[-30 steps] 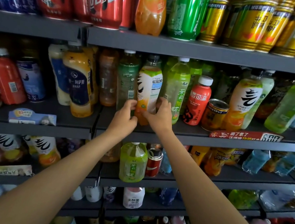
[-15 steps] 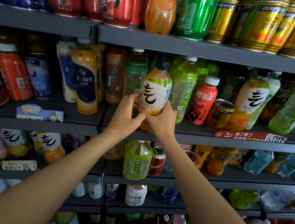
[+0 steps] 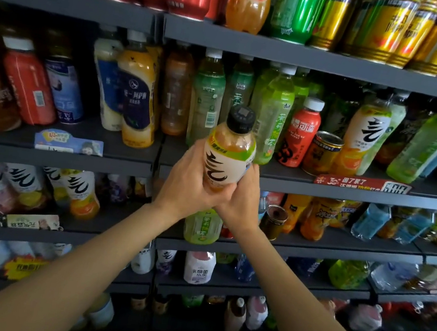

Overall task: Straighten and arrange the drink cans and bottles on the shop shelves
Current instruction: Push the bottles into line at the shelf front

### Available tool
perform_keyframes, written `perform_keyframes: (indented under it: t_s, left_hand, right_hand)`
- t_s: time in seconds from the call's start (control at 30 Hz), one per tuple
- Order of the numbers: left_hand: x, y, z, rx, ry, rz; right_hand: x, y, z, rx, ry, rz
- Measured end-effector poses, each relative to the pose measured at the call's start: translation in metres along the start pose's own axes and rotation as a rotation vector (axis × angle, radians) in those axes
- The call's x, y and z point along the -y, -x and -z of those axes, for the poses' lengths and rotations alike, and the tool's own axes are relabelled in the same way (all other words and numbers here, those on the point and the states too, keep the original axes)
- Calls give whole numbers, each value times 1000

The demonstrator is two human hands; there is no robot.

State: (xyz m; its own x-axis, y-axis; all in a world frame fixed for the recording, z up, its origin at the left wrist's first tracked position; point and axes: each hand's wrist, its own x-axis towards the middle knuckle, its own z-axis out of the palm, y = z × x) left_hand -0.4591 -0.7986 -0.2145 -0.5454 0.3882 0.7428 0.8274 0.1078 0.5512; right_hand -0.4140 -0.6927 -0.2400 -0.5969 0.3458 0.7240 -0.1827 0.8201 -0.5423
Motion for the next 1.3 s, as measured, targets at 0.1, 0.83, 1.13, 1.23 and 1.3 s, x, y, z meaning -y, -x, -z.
perform_keyframes:
  t_s: [0.1, 0.83, 1.13, 1.23, 1.3]
  left_hand:
    - [11, 24, 24, 81, -26, 52]
    - [163, 124, 155, 281, -41, 724]
    - [195, 103, 132, 282, 62, 923]
    - [203, 97, 130, 274, 56, 955]
    - [205, 92, 129, 276, 23, 950]
  right_hand:
    - [9, 25, -17, 36, 81, 22]
    - [100, 109, -214, 476, -50, -639]
    - [71, 88, -244, 470, -129, -707]
    - [67, 83, -251, 501, -156, -721]
    - [65, 79, -253, 514, -168, -728]
